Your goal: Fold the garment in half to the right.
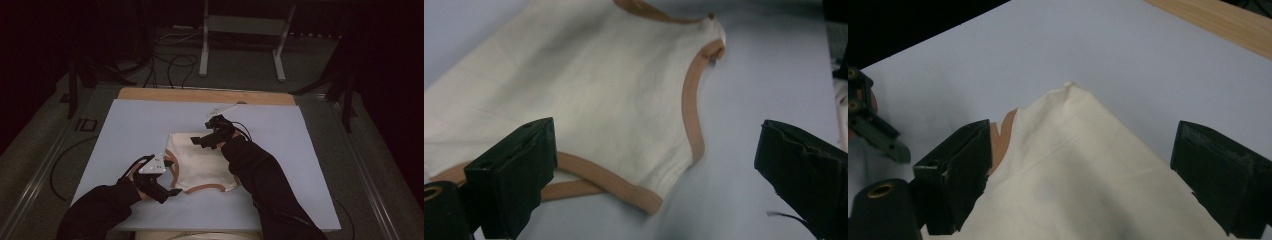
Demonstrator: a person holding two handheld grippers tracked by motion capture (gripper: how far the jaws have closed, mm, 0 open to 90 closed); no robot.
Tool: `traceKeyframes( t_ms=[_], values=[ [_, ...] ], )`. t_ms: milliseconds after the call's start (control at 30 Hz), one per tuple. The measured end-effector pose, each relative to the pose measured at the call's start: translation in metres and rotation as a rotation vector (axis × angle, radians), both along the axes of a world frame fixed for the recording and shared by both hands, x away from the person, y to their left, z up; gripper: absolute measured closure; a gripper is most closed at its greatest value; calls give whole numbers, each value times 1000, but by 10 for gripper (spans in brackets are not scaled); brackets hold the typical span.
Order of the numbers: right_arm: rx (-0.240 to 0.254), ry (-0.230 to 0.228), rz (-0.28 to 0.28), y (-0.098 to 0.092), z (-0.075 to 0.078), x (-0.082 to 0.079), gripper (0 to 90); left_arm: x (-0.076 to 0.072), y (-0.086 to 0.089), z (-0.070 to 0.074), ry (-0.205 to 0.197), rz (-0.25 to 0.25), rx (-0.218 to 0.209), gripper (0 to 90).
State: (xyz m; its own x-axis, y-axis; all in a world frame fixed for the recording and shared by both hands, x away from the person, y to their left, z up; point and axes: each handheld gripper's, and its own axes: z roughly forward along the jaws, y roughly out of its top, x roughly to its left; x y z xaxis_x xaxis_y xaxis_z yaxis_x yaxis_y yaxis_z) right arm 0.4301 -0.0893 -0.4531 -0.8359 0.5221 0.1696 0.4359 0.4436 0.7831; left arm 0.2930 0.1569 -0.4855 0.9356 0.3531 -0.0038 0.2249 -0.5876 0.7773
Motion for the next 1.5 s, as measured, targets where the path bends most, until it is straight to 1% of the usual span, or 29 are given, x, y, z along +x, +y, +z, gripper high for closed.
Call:
traceKeyframes(
  t_ms=[67,167,267,333,433,467,500,567,600,633,667,733,800,833,867,900,933,1000,1033,1100,1133,1167,1233,1267,1300,1367,1433,1467,1500],
  values=[
    [-8,5,7,5,-1,1,96,-1,-3,-3,-1,-10,23,42],
    [-16,13,17,13,-4,3,97,-2,-6,-8,-14,-28,53,42],
    [-24,20,29,21,-7,5,97,-2,-9,-12,-22,-41,73,48],
    [-29,28,31,26,-8,6,96,-1,-10,-15,-31,-54,87,80],
    [-32,33,36,31,-10,6,96,0,-11,-17,-30,-69,99,131],
    [-36,32,36,34,-11,7,97,0,-12,-18,-39,-74,110,131],
    [-37,37,38,37,-13,9,96,1,-12,-19,-41,-81,120,154],
    [-40,38,36,42,-15,10,97,2,-13,-20,-37,-94,128,160],
    [-42,47,35,44,-16,10,97,2,-14,-21,-48,-98,138,168],
    [-42,47,35,44,-16,10,97,2,-14,-21,-48,-98,138,180],
    [-54,45,52,50,-20,13,96,4,-16,-22,-52,-117,148,211],
    [-64,51,50,55,-22,14,97,6,-17,-24,-58,-133,166,252],
    [-61,57,59,59,-24,16,99,8,-18,-25,-52,-147,174,307],
    [-67,56,59,61,-25,16,107,9,-19,-25,-50,-152,183,322],
    [-72,61,63,62,-26,17,121,9,-19,-25,-50,-152,183,335],
    [-74,70,63,64,-27,17,131,11,-20,-28,-38,-166,192,349],
    [-79,70,69,66,-28,18,131,12,-21,-29,-31,-166,198,357],
    [-88,81,73,69,-31,19,134,14,-21,-30,-21,-178,197,375],
    [-92,83,77,69,-32,19,137,15,-21,-29,-17,-190,200,403],
    [-98,98,82,71,-35,20,143,16,-22,-30,-12,-186,195,447],
    [-103,95,86,72,-36,21,148,17,-22,-30,-11,-186,192,464],
    [-103,99,84,72,-38,21,149,18,-22,-30,-14,-175,184,484],
    [-102,103,84,73,-40,22,160,19,-23,-30,-15,-177,182,570],
    [-105,104,84,74,-40,22,161,19,-24,-31,-17,-172,172,589],
    [-106,101,86,74,-41,23,162,20,-25,-31,-17,-173,171,623],
    [-112,104,85,76,-42,23,164,21,-26,-31,-12,-161,164,662],
    [-114,100,87,77,-42,25,174,22,-27,-32,-18,-156,164,711],
    [-116,104,79,78,-42,25,177,22,-27,-32,-22,-155,166,744],
    [-114,98,83,79,-42,26,187,22,-28,-32,-27,-141,162,777]
  ],
)
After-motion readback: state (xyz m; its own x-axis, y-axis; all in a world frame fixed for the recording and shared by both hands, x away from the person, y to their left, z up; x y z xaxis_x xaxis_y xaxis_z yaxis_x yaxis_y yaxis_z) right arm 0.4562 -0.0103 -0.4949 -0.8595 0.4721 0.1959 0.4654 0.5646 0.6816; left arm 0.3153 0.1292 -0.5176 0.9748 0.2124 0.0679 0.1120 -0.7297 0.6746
